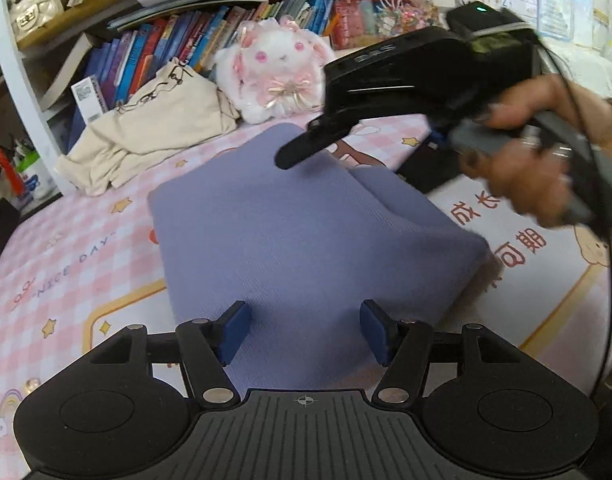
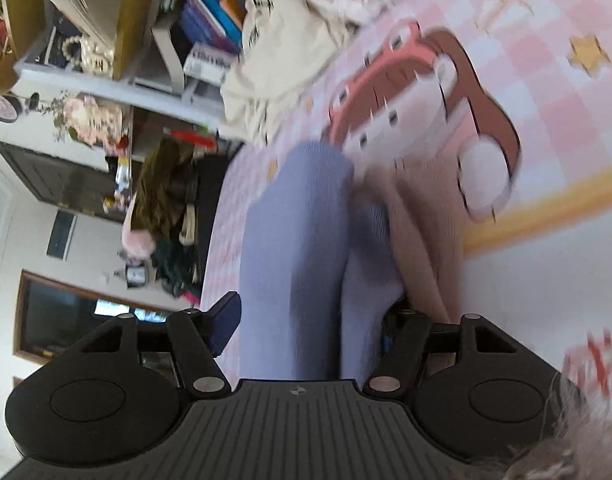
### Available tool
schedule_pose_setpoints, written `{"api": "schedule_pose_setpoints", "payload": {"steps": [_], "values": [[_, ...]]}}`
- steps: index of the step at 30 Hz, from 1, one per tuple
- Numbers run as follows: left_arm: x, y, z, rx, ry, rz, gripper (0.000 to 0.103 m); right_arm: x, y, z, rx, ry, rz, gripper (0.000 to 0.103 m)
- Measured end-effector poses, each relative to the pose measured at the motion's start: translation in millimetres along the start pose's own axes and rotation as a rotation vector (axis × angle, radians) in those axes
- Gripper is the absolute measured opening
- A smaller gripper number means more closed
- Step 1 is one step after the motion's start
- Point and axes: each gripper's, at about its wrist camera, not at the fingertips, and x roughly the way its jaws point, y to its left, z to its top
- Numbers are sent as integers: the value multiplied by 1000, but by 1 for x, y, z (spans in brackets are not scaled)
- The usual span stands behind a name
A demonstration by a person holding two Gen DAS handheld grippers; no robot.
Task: Fold clothes
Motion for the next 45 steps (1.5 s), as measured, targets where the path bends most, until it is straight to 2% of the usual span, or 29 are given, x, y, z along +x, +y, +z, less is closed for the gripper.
{"api": "schedule_pose_setpoints", "payload": {"steps": [1,2,5,8,9,10,11,14,15,16,17,19,21,24,27,30,31,33,35,38,39,40,41,42,45], "values": [[0,1,0,1,0,-6,60,0,7,2,-49,-18,-19,32],[0,2,0,-4,-2,-12,60,-3,16,2,-117,-44,-29,28],[2,5,-1,-17,-7,-24,61,-22,40,-10,-343,-138,-18,28],[2,4,-3,-3,-12,-25,61,-28,57,-24,-532,-221,-100,29],[2,3,-3,4,-10,-25,62,-23,55,-22,-523,-196,-141,34],[2,3,-3,10,-9,-25,62,-17,52,-18,-494,-154,-183,51],[2,3,-1,13,-6,-25,63,-11,48,-14,-465,-112,-225,57],[2,6,3,7,1,-29,64,-5,29,-6,-332,-63,-201,54],[2,8,3,-3,1,-35,64,-4,27,-5,-316,-63,-197,50],[2,9,3,-12,0,-40,64,-4,26,-5,-310,-68,-198,33],[2,10,2,-13,-1,-43,64,-6,32,-9,-356,-80,-198,21],[3,9,2,-3,4,-41,64,-11,49,-19,-490,-109,-196,18],[4,9,2,-9,13,-44,65,-13,57,-27,-574,-125,-211,17],[4,10,0,-14,11,-60,66,-9,48,-29,-569,-116,-280,17],[5,4,2,28,5,-47,67,3,32,-30,-567,-100,-340,18],[0,5,5,28,4,-38,67,1,37,-30,-557,-100,-361,20],[-2,7,6,21,1,-34,68,0,39,-29,-554,-101,-367,24],[-13,17,8,-27,-34,-16,71,-14,40,-29,-492,-113,-347,29],[-27,34,9,-116,-92,-10,73,-29,40,-33,-426,-103,-321,35],[-34,61,7,-276,-142,-28,72,-37,39,-46,-406,-57,-336,35],[-30,67,6,-307,-140,-38,70,-38,41,-53,-431,-47,-350,34],[-27,71,6,-328,-135,-48,67,-38,43,-59,-456,-38,-364,24],[-23,71,7,-320,-124,-54,56,-37,47,-65,-495,-34,-376,11],[-18,71,8,-310,-111,-61,48,-37,54,-70,-549,-49,-393,7],[-5,67,6,-273,-62,-74,46,-43,75,-85,-679,-123,-435,6]]}}
